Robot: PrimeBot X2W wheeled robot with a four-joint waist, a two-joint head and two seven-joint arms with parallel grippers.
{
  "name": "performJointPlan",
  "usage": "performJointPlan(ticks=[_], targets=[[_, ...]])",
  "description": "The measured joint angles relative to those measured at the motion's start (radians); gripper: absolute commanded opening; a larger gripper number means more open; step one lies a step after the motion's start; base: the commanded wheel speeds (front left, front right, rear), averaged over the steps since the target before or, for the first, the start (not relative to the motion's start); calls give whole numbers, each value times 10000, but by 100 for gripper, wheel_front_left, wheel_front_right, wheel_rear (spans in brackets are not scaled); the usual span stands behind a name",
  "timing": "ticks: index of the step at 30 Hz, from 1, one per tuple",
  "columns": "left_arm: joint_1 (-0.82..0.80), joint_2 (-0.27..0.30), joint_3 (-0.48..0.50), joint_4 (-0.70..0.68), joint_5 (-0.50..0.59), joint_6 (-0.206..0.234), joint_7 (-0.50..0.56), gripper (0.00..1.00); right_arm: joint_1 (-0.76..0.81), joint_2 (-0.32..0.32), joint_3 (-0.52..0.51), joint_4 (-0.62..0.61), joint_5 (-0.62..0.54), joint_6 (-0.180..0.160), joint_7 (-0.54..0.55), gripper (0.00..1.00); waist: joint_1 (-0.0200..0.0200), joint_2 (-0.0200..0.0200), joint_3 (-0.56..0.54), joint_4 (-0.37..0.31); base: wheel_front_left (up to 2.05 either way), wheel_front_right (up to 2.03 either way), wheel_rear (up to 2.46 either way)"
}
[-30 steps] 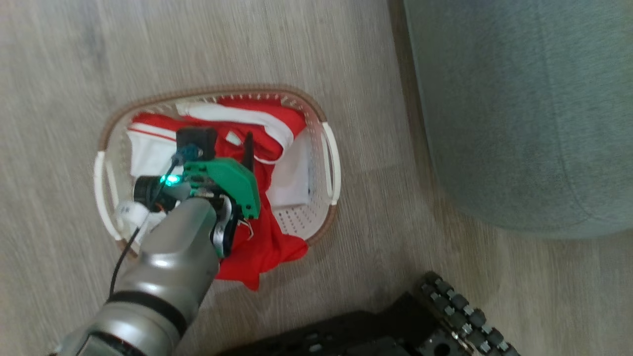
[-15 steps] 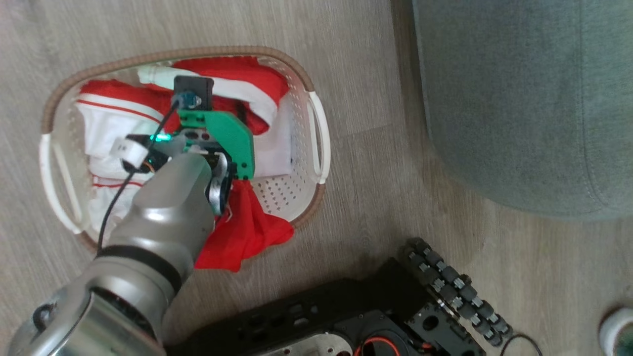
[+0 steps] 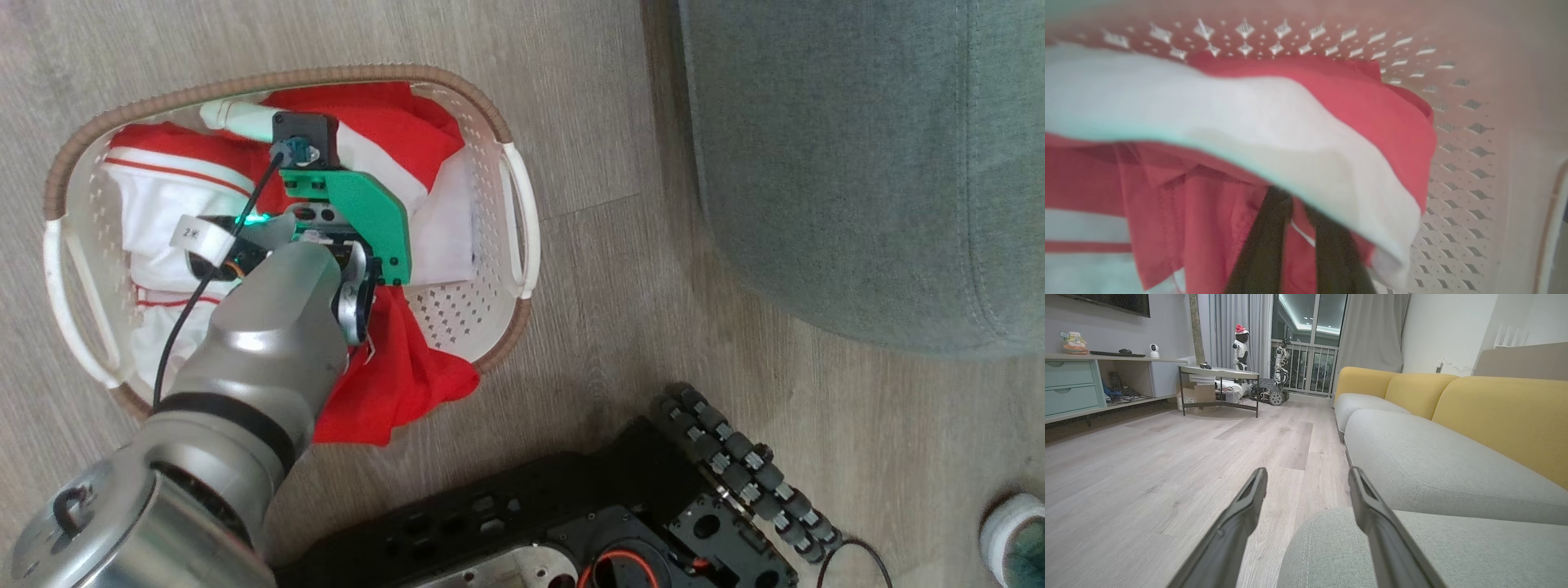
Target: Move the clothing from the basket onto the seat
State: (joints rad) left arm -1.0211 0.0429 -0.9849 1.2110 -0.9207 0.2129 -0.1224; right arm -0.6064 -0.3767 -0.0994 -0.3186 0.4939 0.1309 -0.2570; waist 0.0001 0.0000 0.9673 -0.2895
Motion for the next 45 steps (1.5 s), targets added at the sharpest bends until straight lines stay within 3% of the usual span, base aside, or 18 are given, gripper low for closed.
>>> performJointPlan(ticks=[10, 24, 35, 45], targets=[[187, 12, -476, -2, -552, -408, -445, 0, 33, 128, 50, 192, 0, 0, 0, 100, 0, 1, -626, 137, 0, 0, 0], [1723, 10, -1053, -794, -863, -1085, -1258, 0, 1313, -23, 349, 807, -313, 0, 0, 100, -1, 1, -2962, 673, 0, 0, 0], [3365, 8, 566, -2566, 1072, -1221, -1267, 0, 2567, -31, 819, 1294, -744, 0, 0, 100, -1, 1, -5238, 1420, 0, 0, 0], [5117, 123, 2357, -4788, 2918, -1630, -1267, 0, 3879, 439, 1166, 1816, -1154, 0, 2, 100, -1, 2, -7405, 2002, 0, 0, 0]])
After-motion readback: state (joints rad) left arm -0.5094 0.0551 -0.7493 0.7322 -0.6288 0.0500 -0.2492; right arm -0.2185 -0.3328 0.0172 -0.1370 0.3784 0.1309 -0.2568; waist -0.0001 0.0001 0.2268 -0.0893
